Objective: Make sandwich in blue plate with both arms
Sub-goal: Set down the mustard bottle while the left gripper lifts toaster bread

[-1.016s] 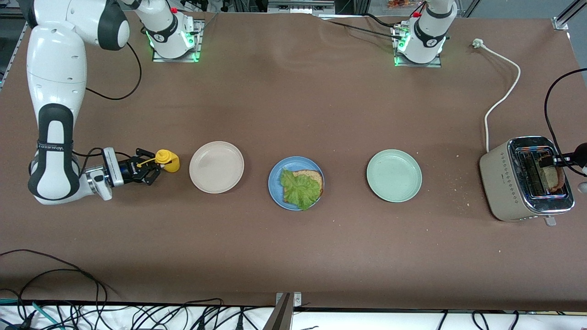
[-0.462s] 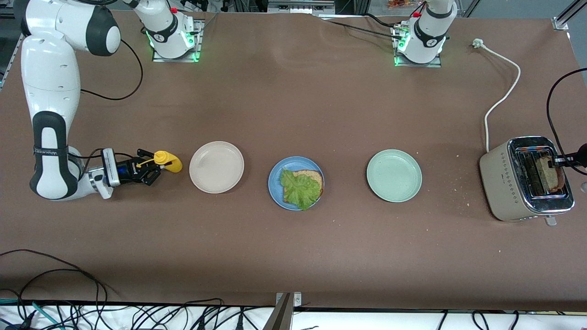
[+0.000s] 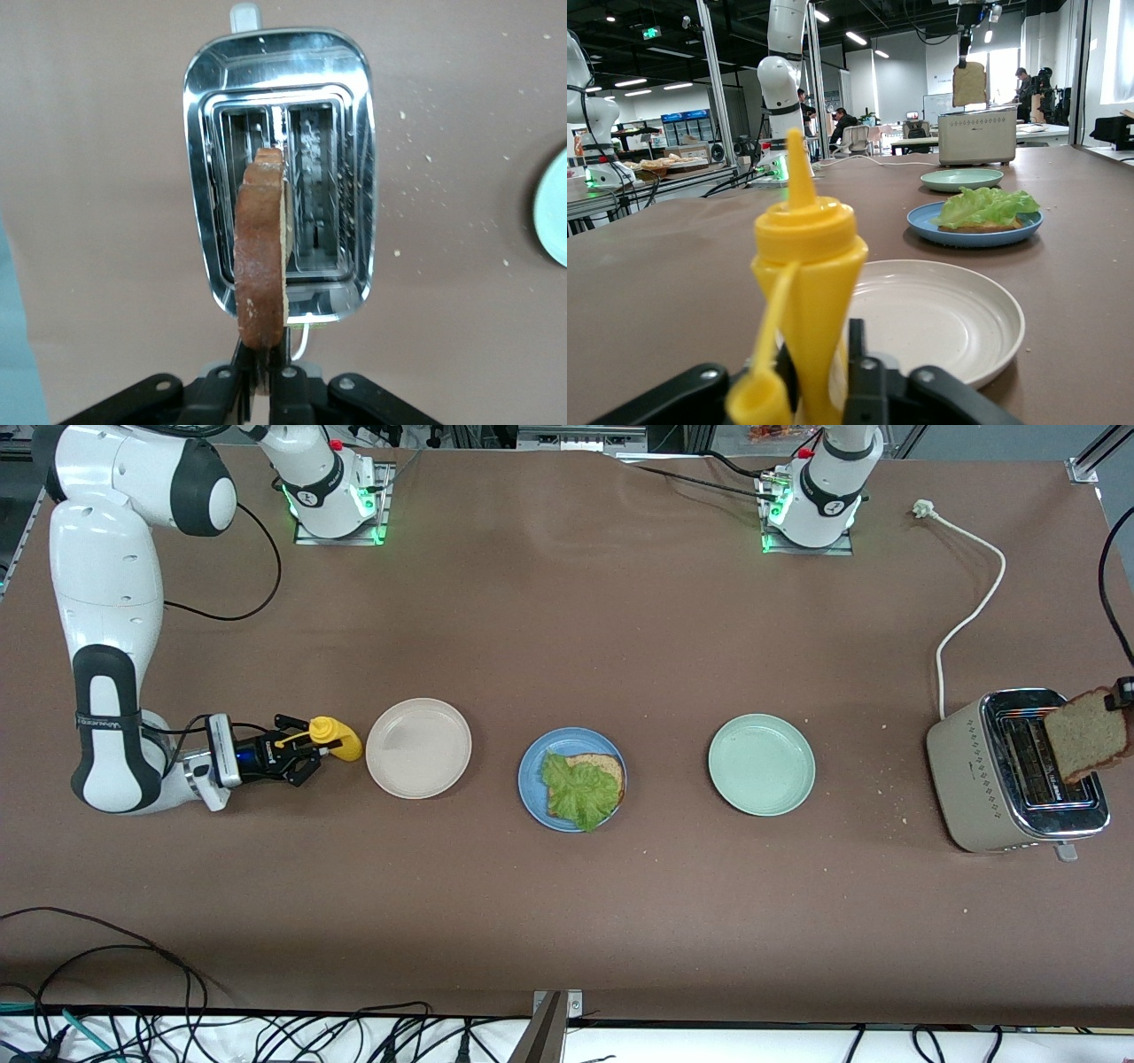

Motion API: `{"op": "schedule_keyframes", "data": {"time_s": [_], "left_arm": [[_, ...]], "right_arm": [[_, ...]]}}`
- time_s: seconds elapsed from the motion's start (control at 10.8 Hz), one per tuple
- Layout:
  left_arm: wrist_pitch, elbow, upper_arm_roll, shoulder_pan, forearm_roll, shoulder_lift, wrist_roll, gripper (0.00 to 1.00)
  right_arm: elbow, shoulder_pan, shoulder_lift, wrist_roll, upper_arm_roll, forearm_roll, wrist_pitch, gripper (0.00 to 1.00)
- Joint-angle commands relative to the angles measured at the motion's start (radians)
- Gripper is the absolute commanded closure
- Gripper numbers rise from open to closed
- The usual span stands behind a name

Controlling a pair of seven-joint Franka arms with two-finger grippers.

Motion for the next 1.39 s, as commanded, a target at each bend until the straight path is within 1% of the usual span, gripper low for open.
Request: {"op": "schedule_keyframes", "data": {"time_s": [0.0,0.09,0.28,0.46,0.55,0.74,0.83,0.92,1.11,1.2,1.29], "left_arm": [[-0.155,0.100,-0.016,0.000,0.016,-0.027,0.021,1.00],[-0.192,0.127,-0.023,-0.004,0.014,-0.027,0.021,1.00],[-0.230,0.167,-0.065,-0.005,0.011,-0.027,0.018,1.00],[-0.240,0.171,-0.110,-0.006,0.008,-0.028,0.016,1.00],[-0.250,0.187,-0.138,-0.005,0.010,-0.031,0.012,1.00],[-0.264,0.191,-0.210,-0.008,-0.001,-0.033,-0.016,1.00],[-0.264,0.191,-0.258,-0.012,-0.001,-0.033,-0.075,1.00],[-0.279,0.193,-0.282,-0.027,-0.001,-0.030,-0.117,1.00],[-0.301,0.188,-0.275,-0.070,-0.013,-0.031,-0.145,1.00],[-0.299,0.175,-0.275,-0.096,-0.077,-0.033,-0.148,1.00],[-0.296,0.161,-0.270,-0.098,-0.184,-0.025,-0.163,1.00]], "right_arm": [[0.018,-0.018,0.003,0.005,-0.002,0.010,-0.019,0.18],[0.021,-0.023,0.005,0.008,-0.016,0.007,-0.018,0.16],[0.027,-0.023,0.002,0.010,-0.046,-0.010,-0.022,0.16],[0.037,-0.021,-0.001,0.028,-0.097,-0.034,-0.022,0.16],[0.059,-0.021,-0.006,0.075,-0.129,-0.060,-0.025,0.00],[0.076,-0.018,-0.026,0.210,-0.200,-0.070,-0.030,0.00],[0.078,-0.017,-0.037,0.285,-0.221,-0.070,-0.030,0.00],[0.087,-0.015,-0.059,0.359,-0.233,-0.071,-0.032,0.00],[0.090,-0.007,-0.124,0.521,-0.252,-0.102,-0.030,0.00],[0.090,-0.003,-0.167,0.619,-0.250,-0.135,-0.030,0.00],[0.090,0.008,-0.208,0.733,-0.253,-0.159,-0.030,0.00]]}}
